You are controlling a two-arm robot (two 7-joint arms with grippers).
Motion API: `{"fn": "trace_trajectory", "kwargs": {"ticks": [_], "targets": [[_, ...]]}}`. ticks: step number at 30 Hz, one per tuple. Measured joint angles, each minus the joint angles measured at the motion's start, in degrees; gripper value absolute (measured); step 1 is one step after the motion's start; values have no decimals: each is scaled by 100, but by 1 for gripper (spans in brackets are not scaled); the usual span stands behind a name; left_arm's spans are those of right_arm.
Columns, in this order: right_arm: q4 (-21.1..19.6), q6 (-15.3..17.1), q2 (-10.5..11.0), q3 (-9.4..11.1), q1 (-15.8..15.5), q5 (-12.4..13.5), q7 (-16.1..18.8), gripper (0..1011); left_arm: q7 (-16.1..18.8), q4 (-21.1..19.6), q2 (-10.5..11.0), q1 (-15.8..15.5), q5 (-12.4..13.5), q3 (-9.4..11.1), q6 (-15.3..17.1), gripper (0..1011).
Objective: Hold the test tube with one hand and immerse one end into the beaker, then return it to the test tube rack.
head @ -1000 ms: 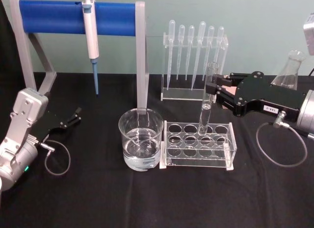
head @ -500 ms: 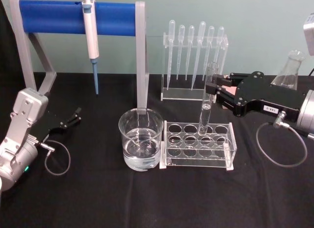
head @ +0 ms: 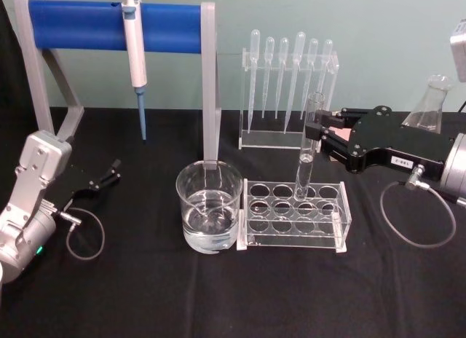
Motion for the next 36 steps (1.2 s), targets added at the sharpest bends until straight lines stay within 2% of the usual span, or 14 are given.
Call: {"fn": "trace_trajectory", "kwargs": {"ticks": [36], "targets": [[0, 1, 0, 0, 0, 0, 0, 241, 0, 0, 0, 0, 0, 0, 0, 1000]]}}
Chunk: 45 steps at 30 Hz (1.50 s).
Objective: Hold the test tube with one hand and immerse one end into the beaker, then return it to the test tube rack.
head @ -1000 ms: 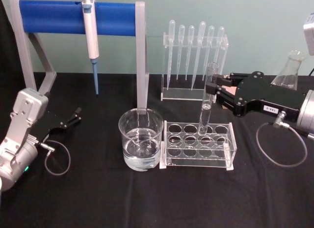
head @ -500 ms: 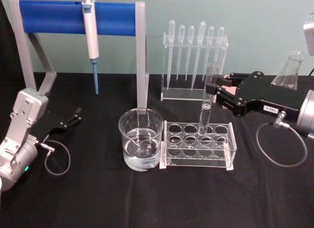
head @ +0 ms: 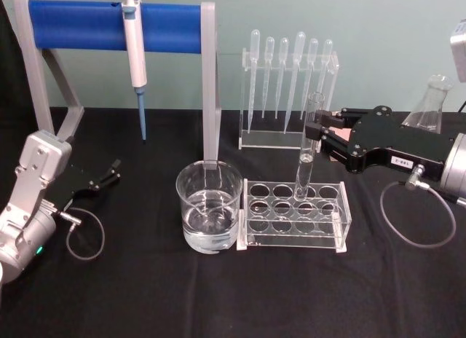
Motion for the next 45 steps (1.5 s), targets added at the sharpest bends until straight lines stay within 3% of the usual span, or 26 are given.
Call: {"fn": "trace_trajectory", "kwargs": {"ticks": [45], "targets": [[0, 0, 0, 0, 0, 0, 0, 241, 0, 0, 0, 0, 0, 0, 0, 1000]]}}
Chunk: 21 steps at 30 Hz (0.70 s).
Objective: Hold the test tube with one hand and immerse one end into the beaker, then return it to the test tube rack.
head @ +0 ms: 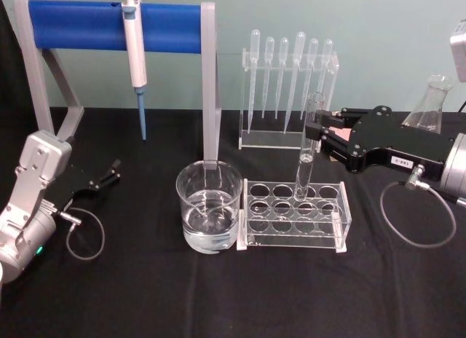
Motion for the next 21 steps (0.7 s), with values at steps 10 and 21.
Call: {"fn": "trace_trajectory", "kwargs": {"ticks": [10, 21], "targets": [[0, 0, 0, 0, 0, 0, 0, 241, 0, 0, 0, 0, 0, 0, 0, 1000], [0, 0, 0, 0, 0, 0, 0, 241, 0, 0, 0, 0, 0, 0, 0, 1000]]}}
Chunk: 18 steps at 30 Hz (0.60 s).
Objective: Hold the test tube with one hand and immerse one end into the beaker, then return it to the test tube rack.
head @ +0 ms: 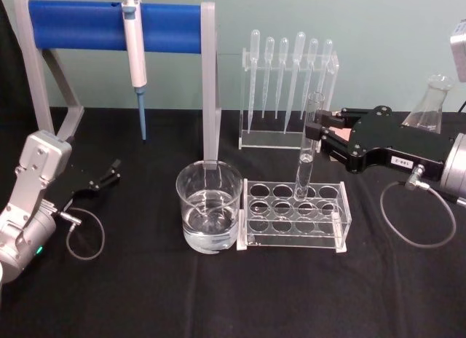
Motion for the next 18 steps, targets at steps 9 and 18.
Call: {"fn": "trace_trajectory", "kwargs": {"ticks": [9, 18], "targets": [[0, 0, 0, 0, 0, 0, 0, 241, 0, 0, 0, 0, 0, 0, 0, 1000], [0, 0, 0, 0, 0, 0, 0, 241, 0, 0, 0, 0, 0, 0, 0, 1000]]}}
